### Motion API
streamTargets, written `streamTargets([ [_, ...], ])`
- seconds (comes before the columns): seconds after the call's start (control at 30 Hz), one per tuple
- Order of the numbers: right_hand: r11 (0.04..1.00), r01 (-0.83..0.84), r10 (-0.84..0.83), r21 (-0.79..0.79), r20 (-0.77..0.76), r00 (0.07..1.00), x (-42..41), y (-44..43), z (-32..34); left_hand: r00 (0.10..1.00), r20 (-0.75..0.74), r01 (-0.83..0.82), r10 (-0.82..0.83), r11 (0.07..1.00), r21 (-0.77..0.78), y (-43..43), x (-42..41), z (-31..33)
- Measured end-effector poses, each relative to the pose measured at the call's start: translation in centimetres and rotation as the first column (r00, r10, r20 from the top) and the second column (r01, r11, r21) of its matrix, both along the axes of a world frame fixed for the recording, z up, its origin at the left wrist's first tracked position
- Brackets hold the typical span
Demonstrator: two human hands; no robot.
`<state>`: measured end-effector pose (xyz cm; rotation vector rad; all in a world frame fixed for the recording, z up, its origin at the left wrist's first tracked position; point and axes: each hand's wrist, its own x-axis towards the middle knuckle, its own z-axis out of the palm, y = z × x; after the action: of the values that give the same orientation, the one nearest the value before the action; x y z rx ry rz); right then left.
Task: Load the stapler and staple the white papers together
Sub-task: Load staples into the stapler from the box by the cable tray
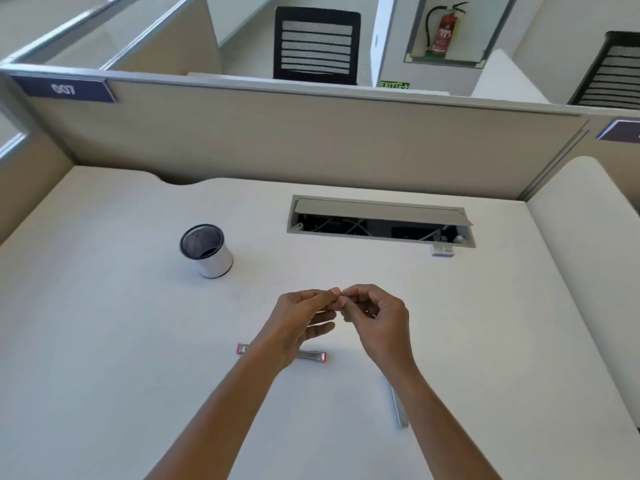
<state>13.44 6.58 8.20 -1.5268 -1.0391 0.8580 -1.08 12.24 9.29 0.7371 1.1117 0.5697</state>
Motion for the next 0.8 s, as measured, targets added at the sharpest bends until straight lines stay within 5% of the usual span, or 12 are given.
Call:
streamTargets([
  [0.33,0.988,-0.140,0.138,-0.062,-0.035,0.990,-5.6,-1.8,-0.6,0.995,-0.014,-0.096,0.096,0.995,-0.030,-2.7,-6.7,-0.9],
  [0.47,0.972,-0.157,0.114,-0.172,-0.234,0.965,-6.9,-2.6,-0.7,0.995,-0.012,-0.100,0.100,0.995,0.012,-3.2,-8.7,-1.4],
  [0.8,0.894,-0.188,-0.219,-0.406,-0.764,0.607,-9.1,-4.5,-1.5,0.988,-0.156,0.032,0.007,0.969,0.244,-5.4,-10.3,-2.6],
])
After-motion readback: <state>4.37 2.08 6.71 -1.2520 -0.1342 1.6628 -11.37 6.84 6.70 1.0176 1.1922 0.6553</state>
